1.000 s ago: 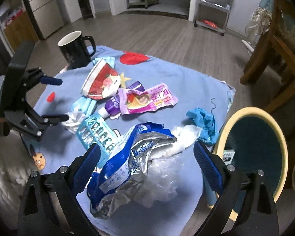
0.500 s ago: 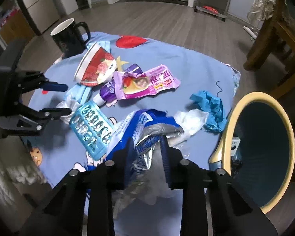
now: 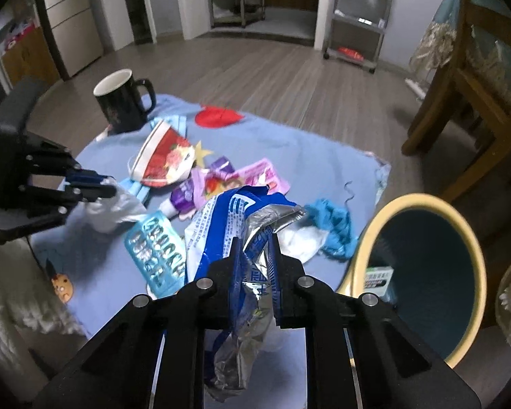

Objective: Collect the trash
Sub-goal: 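Carry the wrapper and tissue over the bin and open both tools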

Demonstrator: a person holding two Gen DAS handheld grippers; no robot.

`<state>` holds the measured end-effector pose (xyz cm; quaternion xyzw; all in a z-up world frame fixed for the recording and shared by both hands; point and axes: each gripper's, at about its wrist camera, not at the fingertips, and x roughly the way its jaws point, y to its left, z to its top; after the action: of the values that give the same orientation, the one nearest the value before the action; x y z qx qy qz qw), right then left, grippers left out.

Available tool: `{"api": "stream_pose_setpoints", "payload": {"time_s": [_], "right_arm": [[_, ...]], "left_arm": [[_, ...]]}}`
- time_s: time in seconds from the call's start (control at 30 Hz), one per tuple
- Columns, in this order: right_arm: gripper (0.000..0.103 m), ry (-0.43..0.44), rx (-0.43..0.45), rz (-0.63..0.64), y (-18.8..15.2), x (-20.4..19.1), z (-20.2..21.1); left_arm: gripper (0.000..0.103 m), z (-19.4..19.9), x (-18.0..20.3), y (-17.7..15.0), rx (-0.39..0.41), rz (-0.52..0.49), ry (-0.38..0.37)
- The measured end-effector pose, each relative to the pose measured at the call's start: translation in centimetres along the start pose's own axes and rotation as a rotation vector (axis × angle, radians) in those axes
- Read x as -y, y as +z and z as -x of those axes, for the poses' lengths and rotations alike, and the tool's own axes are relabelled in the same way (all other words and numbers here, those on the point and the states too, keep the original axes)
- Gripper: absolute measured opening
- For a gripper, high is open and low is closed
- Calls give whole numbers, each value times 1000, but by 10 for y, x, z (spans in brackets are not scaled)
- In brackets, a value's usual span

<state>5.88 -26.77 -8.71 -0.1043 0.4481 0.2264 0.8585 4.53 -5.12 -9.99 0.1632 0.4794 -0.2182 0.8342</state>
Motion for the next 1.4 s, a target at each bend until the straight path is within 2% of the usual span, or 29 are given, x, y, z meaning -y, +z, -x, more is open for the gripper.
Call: {"api": "stream_pose_setpoints", "payload": {"time_s": [0.3,0.43,0.6,0.8,1.03,1.23,1.4], "right_arm": [[17,11,108,-98,5,23,26],[17,13,156,-150,5,34,39],[13,4,210,-216,3,51,54],[12,-54,232,-274,-3,71,65],[12,-175,257,-353,-21,112,82],[12,-269,262,-459,-48,161,97],[12,-325,235,-484,-62,182,95]], "left_arm": [[7,57,-2,40,158,37,9],[7,71,5,63,193,12,7],[7,78,19,93,217,-1,-46],[7,69,48,125,227,-50,-97],[7,46,96,165,218,-139,-154],[7,27,130,190,199,-162,-219],[7,1,156,208,169,-159,-277]]}}
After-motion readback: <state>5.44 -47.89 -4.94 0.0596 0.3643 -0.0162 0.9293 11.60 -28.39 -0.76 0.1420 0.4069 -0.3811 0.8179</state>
